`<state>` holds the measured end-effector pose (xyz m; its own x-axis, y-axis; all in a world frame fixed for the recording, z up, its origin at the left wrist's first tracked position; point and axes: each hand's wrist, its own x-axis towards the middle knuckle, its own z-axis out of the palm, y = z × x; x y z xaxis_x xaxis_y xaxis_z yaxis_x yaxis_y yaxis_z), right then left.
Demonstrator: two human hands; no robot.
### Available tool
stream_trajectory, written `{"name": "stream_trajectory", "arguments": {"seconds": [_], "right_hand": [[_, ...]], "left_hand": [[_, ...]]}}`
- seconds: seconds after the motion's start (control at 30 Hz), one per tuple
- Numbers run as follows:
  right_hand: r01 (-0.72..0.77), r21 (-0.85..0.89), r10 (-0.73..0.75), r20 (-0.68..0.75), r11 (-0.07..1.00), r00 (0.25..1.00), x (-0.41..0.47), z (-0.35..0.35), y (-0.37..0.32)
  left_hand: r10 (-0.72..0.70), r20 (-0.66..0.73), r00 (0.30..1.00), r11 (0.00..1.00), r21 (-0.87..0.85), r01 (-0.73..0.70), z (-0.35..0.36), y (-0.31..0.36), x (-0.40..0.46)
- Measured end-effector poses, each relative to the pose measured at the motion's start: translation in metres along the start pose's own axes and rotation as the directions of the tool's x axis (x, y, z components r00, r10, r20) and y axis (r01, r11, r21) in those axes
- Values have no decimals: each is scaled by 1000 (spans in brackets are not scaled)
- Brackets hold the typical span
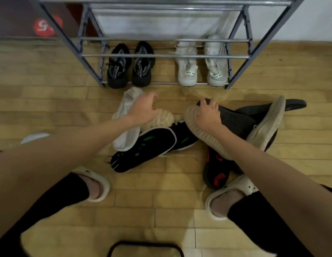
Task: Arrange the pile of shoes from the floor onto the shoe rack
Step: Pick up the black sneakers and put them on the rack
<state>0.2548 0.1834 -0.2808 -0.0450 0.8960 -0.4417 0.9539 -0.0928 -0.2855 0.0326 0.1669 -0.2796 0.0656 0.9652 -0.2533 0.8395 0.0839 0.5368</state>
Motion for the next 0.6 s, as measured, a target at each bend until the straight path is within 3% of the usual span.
{"name": "stream_trajectory", "arguments": {"seconds": [0.17,0.3,0.43,0.6], "right_hand": [[55,54,-54,-17,997,998,-41,10,-17],[19,205,-35,74,979,997,-68,36,-30],[-111,347,83,92,931,992,-88,63,-50],[-216,518,180,118,827,976,-98,82,-68]], "left_hand": [[-24,-18,1000,998,60,26,-26,-38,-42],[-115,-77,990,992,35,118,-30,-62,-77],[-283,15,959,954,-97,283,-21,-87,-113],[-290,130,948,947,-104,304,-4,-99,-140]]}}
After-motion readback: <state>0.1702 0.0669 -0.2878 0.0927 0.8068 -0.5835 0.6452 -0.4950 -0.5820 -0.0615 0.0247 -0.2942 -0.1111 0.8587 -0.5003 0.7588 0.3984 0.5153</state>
